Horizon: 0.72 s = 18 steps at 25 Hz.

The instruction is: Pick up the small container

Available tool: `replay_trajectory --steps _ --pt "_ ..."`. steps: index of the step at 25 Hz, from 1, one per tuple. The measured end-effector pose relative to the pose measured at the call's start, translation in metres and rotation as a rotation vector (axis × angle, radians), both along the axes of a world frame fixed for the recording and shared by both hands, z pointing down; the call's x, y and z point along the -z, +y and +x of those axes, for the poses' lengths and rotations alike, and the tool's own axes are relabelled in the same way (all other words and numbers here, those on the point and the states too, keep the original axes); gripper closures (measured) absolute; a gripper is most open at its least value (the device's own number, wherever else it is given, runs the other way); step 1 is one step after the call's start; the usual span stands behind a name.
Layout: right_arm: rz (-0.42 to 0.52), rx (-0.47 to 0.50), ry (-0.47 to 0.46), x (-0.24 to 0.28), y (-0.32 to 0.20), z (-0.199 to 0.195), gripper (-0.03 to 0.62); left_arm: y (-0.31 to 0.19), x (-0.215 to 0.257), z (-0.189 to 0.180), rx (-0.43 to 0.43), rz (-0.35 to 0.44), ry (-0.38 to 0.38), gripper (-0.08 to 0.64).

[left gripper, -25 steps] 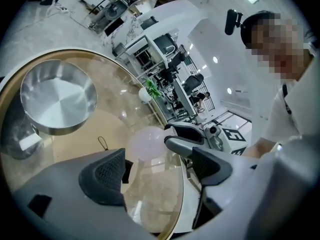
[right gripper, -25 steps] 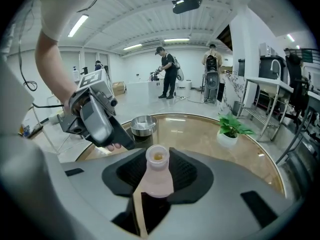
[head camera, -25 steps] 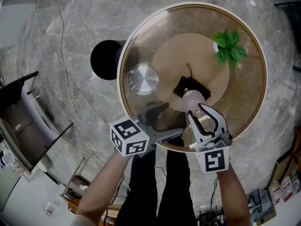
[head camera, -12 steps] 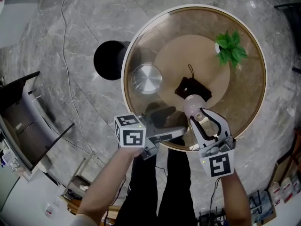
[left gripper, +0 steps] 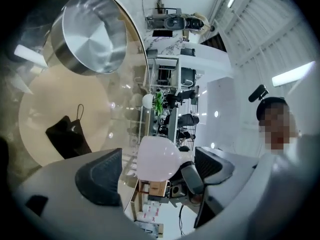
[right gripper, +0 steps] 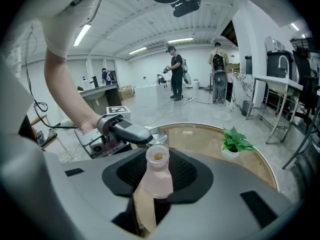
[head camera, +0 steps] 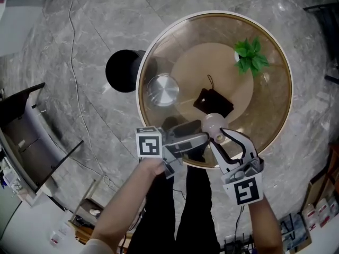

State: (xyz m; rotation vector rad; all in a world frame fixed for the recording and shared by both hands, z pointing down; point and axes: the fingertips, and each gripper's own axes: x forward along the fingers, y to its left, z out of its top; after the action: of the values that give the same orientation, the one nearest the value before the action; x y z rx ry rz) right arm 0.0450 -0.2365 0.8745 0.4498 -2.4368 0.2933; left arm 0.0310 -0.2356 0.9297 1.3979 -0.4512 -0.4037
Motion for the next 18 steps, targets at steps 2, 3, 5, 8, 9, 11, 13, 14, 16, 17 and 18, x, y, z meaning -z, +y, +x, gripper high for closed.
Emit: replay_trajectory --steps 2,3,5,8,9,11,13,14,16,17,18 --pt "-0.001 0.007 -0.008 0.009 0.0 -0.001 0.443 -0.004 0.004 0.004 0.024 -0.022 0.036 0.098" --pt "-0.002 0.009 -0.011 0.013 0.0 -0.001 0.443 -0.007 0.006 0.005 0.04 -0.033 0.055 0.092" --pt "-0.007 0.009 -0.021 0.02 0.0 -0.003 0.443 -0.013 0.011 0.009 0.073 -0.061 0.101 0.077" --pt "-0.012 0.007 -0.034 0.028 0.0 -0.005 0.443 -0.019 0.018 0.015 0.09 -0.083 0.161 0.074" --pt "-0.013 0.004 -0.038 0.031 0.0 -0.005 0.443 -0.021 0.022 0.017 0.091 -0.082 0.176 0.075" --pt "-0.014 0.001 -0.043 0.035 0.0 -0.006 0.443 -0.024 0.029 0.019 0.093 -0.081 0.208 0.083" --pt "-0.017 0.001 -0.041 0.039 0.002 -0.006 0.443 -0.025 0.036 0.02 0.095 -0.08 0.239 0.103" --pt "-0.018 0.001 -0.041 0.042 0.003 -0.006 0.443 -0.025 0.041 0.02 0.095 -0.077 0.25 0.114" --pt "-0.016 0.003 -0.042 0.049 0.004 -0.006 0.443 -0.024 0.048 0.02 0.089 -0.071 0.262 0.129" --pt "-0.016 0.004 -0.041 0.053 0.005 -0.006 0.443 -0.024 0.053 0.021 0.085 -0.069 0.267 0.143" --pt "-0.015 0.006 -0.04 0.056 0.006 -0.006 0.443 -0.024 0.057 0.021 0.081 -0.066 0.273 0.155"
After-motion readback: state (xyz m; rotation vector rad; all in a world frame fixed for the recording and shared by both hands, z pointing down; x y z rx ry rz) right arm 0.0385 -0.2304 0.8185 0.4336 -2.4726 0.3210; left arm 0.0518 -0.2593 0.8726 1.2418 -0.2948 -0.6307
